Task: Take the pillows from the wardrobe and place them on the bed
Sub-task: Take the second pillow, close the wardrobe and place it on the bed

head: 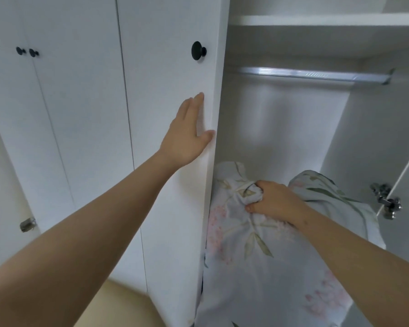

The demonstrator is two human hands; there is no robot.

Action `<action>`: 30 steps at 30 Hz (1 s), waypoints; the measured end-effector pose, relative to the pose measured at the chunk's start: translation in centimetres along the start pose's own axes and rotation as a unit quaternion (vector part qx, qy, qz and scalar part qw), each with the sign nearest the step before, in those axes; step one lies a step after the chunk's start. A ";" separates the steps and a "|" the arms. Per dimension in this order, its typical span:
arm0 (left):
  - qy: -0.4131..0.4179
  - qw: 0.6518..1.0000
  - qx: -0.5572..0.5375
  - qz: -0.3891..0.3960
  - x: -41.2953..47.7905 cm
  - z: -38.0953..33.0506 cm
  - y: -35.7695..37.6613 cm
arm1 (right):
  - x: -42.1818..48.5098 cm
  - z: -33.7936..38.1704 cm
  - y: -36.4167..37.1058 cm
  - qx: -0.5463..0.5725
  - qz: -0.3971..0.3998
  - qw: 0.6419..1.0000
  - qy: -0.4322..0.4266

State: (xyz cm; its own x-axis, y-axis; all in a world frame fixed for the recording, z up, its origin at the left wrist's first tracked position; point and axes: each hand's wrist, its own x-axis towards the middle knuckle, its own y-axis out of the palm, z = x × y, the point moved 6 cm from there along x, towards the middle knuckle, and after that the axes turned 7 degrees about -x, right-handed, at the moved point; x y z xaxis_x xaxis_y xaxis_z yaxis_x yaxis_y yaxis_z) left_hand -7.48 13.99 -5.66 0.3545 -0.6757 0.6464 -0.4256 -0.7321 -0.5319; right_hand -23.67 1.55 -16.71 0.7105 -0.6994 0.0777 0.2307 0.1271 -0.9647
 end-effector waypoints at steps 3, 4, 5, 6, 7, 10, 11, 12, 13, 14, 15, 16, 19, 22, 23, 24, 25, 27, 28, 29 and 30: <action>-0.025 0.997 -0.027 0.061 0.1 -0.4 1.9 | 0.3 -0.6 -0.1 0.012 0.002 1.000 0.004; -0.022 0.997 -0.024 0.065 0.1 -0.4 2.3 | 0.4 -0.9 -0.2 0.016 0.001 1.000 0.008; -0.016 0.997 -0.010 0.068 0.2 -0.3 2.5 | 0.5 -1.1 -0.2 0.017 -0.001 1.000 0.011; -0.007 0.997 0.009 0.072 0.5 -0.2 2.7 | 0.6 -1.3 -0.3 0.017 -0.004 1.000 0.015; 0.000 0.997 0.032 0.077 0.7 0.0 2.8 | 0.6 -1.6 -0.4 0.017 -0.006 1.000 0.021; 0.009 0.993 0.064 0.100 1.7 0.5 3.5 | 0.7 -2.6 -0.6 0.021 -0.008 0.999 0.040; 0.007 0.992 0.057 0.109 2.1 0.6 4.0 | 0.6 -3.1 -0.6 0.023 -0.011 0.998 0.048; 0.001 0.992 0.043 0.118 2.4 0.7 4.5 | 0.5 -3.7 -0.7 0.026 -0.013 0.998 0.055; -0.008 0.992 0.023 0.127 2.7 0.9 5.1 | 0.4 -4.4 -0.7 0.027 -0.014 0.998 0.062; -0.020 0.991 -0.002 0.133 3.1 1.0 5.8 | 0.3 -5.0 -0.9 0.030 -0.015 0.997 0.070; -0.032 0.990 -0.027 0.137 3.4 1.2 6.4 | 0.0 -5.6 -1.1 0.033 -0.017 0.996 0.077; -0.040 0.989 -0.041 0.139 3.8 1.3 7.0 | -0.1 -6.2 -1.3 0.034 -0.020 0.996 0.086; -0.044 0.990 -0.012 0.135 4.9 1.7 8.5 | -0.1 -7.7 -1.9 0.033 -0.032 0.993 0.106; -0.038 0.990 0.044 0.130 5.8 2.3 9.5 | 0.1 -8.3 -2.2 0.035 -0.040 0.992 0.113; -0.040 0.989 0.044 0.134 6.0 2.4 9.7 | 0.2 -8.4 -2.2 0.037 -0.041 0.992 0.114; -0.041 0.988 0.035 0.142 6.2 2.5 9.9 | 0.3 -8.4 -2.2 0.039 -0.041 0.992 0.115; -0.043 0.987 0.026 0.151 6.5 2.6 10.0 | 0.3 -8.5 -2.3 0.040 -0.043 0.992 0.115; -0.041 0.984 0.048 0.166 7.2 2.8 10.1 | 0.5 -8.5 -2.3 0.038 -0.049 0.991 0.116; -0.037 0.982 0.071 0.173 7.5 2.9 10.1 | 0.5 -8.5 -2.4 0.038 -0.051 0.991 0.118; -0.033 0.979 0.091 0.179 7.8 3.0 10.2 | 0.6 -8.5 -2.4 0.040 -0.054 0.991 0.118; -0.029 0.977 0.104 0.186 8.0 3.0 10.4 | 0.5 -8.5 -2.4 0.042 -0.056 0.990 0.120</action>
State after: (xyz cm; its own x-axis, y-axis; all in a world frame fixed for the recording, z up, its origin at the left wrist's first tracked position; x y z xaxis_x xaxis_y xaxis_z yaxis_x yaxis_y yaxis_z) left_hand -6.56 0.74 -7.64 0.2567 -0.8977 0.3582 -0.3579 -0.4325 -0.8275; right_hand -29.52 -5.14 -16.50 0.5008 -0.8585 0.1108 0.3610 0.0908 -0.9281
